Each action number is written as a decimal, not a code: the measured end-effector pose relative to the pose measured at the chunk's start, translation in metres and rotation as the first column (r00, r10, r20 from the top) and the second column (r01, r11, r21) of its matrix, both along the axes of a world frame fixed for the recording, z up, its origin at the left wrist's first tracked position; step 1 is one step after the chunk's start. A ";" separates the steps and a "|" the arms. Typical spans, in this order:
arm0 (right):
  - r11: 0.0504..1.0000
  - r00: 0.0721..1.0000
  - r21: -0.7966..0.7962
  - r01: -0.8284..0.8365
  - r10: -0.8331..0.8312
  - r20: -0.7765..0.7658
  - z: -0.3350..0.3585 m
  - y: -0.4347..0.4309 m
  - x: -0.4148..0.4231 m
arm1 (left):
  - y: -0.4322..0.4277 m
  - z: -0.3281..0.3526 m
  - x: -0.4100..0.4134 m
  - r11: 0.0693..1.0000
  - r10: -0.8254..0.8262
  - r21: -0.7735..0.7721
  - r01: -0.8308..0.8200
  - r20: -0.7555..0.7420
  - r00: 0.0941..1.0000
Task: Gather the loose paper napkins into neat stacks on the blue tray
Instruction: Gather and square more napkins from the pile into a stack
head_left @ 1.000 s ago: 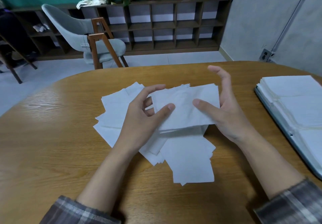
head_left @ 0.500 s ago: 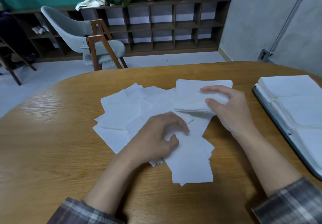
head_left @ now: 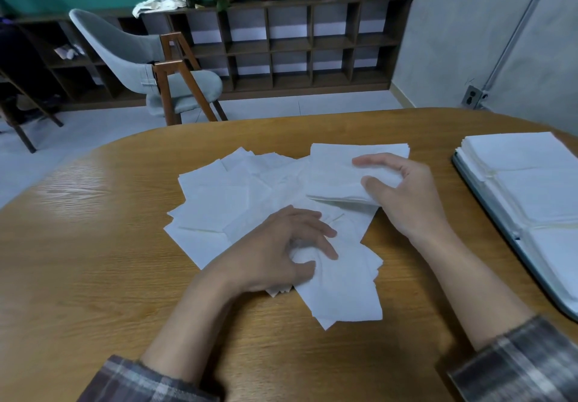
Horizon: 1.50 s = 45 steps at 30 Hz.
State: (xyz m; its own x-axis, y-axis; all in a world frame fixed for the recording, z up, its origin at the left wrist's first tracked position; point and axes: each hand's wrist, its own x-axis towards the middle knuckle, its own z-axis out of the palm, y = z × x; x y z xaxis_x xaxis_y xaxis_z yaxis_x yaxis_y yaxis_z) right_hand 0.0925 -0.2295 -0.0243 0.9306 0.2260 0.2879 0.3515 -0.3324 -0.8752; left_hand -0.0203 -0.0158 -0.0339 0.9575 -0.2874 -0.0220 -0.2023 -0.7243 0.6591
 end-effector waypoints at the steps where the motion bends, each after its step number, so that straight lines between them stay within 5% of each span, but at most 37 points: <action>1: 1.000 1.000 -0.011 -0.003 0.003 -0.002 0.000 0.000 0.000 | 0.000 -0.001 0.000 1.000 0.009 -0.013 -0.008 0.012 1.000; 10: 0.973 0.978 0.107 -0.207 0.209 -0.006 0.008 0.001 -0.006 | -0.009 0.009 -0.005 0.912 0.226 -0.364 -0.188 0.063 0.972; 16: 0.797 0.809 0.379 -0.471 0.561 -0.174 0.014 -0.007 -0.005 | -0.009 0.011 -0.005 0.862 0.322 -0.439 -0.255 0.084 0.943; 20: 0.885 0.891 0.184 -0.429 0.448 -0.077 0.018 -0.003 -0.013 | -0.007 0.010 -0.003 0.851 0.350 -0.443 -0.282 0.077 0.934; 26: 0.935 0.937 0.193 -0.297 0.324 -0.130 0.018 -0.001 -0.013 | -0.004 0.015 0.001 0.685 0.552 -0.607 -0.402 0.073 0.831; 33: 0.855 0.842 0.282 -0.436 0.498 -0.207 0.017 0.001 -0.017 | -0.007 0.020 -0.001 0.673 0.543 -0.660 -0.333 0.136 0.829; 45: 0.834 0.821 0.226 -0.503 0.543 -0.174 0.019 0.006 -0.023 | -0.008 0.021 -0.001 0.627 0.594 -0.671 -0.396 0.084 0.800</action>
State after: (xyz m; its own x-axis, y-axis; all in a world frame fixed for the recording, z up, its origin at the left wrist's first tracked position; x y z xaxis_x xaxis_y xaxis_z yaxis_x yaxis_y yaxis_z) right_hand 0.0694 -0.2237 -0.0051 0.7279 0.6656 0.1647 0.2210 -0.0004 -0.9753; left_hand -0.0211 -0.0241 -0.0132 0.8895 0.3777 0.2572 -0.1727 -0.2431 0.9545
